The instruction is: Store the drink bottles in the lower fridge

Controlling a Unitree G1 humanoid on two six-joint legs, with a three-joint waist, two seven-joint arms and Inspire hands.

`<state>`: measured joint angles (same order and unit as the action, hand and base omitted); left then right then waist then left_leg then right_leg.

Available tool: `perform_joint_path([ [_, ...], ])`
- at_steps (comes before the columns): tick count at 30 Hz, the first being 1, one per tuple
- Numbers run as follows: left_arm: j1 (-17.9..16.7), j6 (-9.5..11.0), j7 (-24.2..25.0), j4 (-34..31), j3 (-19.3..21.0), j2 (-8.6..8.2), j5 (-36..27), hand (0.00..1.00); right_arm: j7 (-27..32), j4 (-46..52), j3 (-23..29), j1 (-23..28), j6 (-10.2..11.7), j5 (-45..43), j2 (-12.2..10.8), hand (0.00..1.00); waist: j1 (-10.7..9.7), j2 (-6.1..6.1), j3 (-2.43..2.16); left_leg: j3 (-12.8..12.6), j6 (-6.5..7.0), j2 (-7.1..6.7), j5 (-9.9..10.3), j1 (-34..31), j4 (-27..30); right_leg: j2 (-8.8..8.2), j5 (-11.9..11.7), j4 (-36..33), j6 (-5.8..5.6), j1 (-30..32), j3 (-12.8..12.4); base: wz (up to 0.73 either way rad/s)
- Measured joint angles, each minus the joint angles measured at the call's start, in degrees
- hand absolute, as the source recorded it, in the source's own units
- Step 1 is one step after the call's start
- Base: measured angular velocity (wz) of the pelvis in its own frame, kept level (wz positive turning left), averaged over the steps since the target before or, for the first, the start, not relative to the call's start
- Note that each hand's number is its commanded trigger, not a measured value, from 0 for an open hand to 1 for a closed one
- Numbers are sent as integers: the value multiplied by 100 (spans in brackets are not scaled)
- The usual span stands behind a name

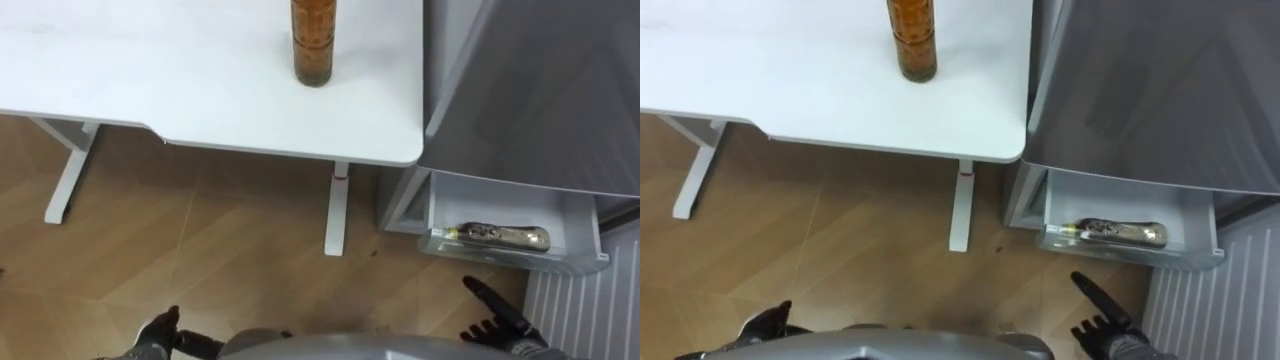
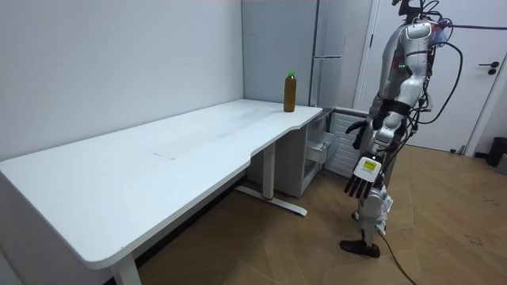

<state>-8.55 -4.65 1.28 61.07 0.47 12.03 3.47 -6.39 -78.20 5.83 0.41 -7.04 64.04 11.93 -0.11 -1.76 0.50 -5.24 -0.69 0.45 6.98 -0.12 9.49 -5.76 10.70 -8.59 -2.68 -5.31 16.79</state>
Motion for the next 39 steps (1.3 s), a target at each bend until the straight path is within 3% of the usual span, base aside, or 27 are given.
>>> perform_joint_path([
  [3, -21, -1, -82, 131, 172, -47, 9, 0, -84, 11, -34, 96, 3, -505, 0, 0, 42, 38, 14, -84, -3, 30, 69, 138, 6, 21, 6, 17, -2, -94, -99, -17],
  [6, -133, -7, -126, 190, 179, -52, 70, 0, -93, 26, -149, 304, 3, -1008, -26, 0, 38, 45, -39, -106, -1, 29, 136, 206, 31, 25, 12, 64, -13, -180, -128, -5],
  [10, -262, -48, -217, 242, 185, -81, 98, 0, -69, -81, -180, 417, -5, -1598, -121, 0, 21, 26, -32, -109, -16, 29, 170, 323, 10, 41, 11, 76, -15, -293, -190, -5],
  [14, -241, -274, -216, 292, 211, -214, 303, 0, -61, -135, -250, 450, -60, -2490, -163, 0, 9, 7, -40, -114, -19, 38, 192, 287, 17, 47, 12, 82, -15, -255, -238, 0],
  [17, -213, -382, -181, 290, 279, -222, 539, 0, -47, -166, -270, 445, -60, -2941, -177, 0, 12, -4, -32, -179, -21, 53, 218, 283, 17, 56, 23, 82, -17, -226, -279, -9],
  [21, -161, -531, -162, 291, 322, -236, 988, 0, -52, -97, -403, 456, -56, -3190, -147, 0, 43, -27, -25, -286, -29, 83, 277, 275, 37, 82, 21, 83, -14, -162, -418, -18],
  [24, -61, -620, -163, 279, 312, -261, 1007, 0, -38, -60, -387, 431, -59, -3208, -175, 0, -96, -3, -40, -255, -33, 82, 321, 239, 100, 85, 22, 83, -17, -185, -435, 5],
  [27, 26, -630, -135, 274, 291, -258, 1307, 0, -68, -32, -342, 420, -51, -3402, -163, 0, -166, -16, -23, -263, -38, 89, 324, 264, 86, 91, 20, 70, -14, -193, -444, 0],
  [33, 270, -621, -43, 244, 162, -257, 1321, 0, 53, 67, -348, 390, -11, -3745, -136, 0, -163, 20, -29, -330, -45, 104, 340, 267, 55, 106, 16, 47, -9, -168, -520, -7],
  [39, 281, -533, -73, 260, 28, -253, 1296, 0, 164, 113, -512, 293, 4, -3894, -134, 0, -164, 22, -18, -362, -43, 110, 339, 278, 38, 106, 15, -3, -8, -118, -556, -4],
])
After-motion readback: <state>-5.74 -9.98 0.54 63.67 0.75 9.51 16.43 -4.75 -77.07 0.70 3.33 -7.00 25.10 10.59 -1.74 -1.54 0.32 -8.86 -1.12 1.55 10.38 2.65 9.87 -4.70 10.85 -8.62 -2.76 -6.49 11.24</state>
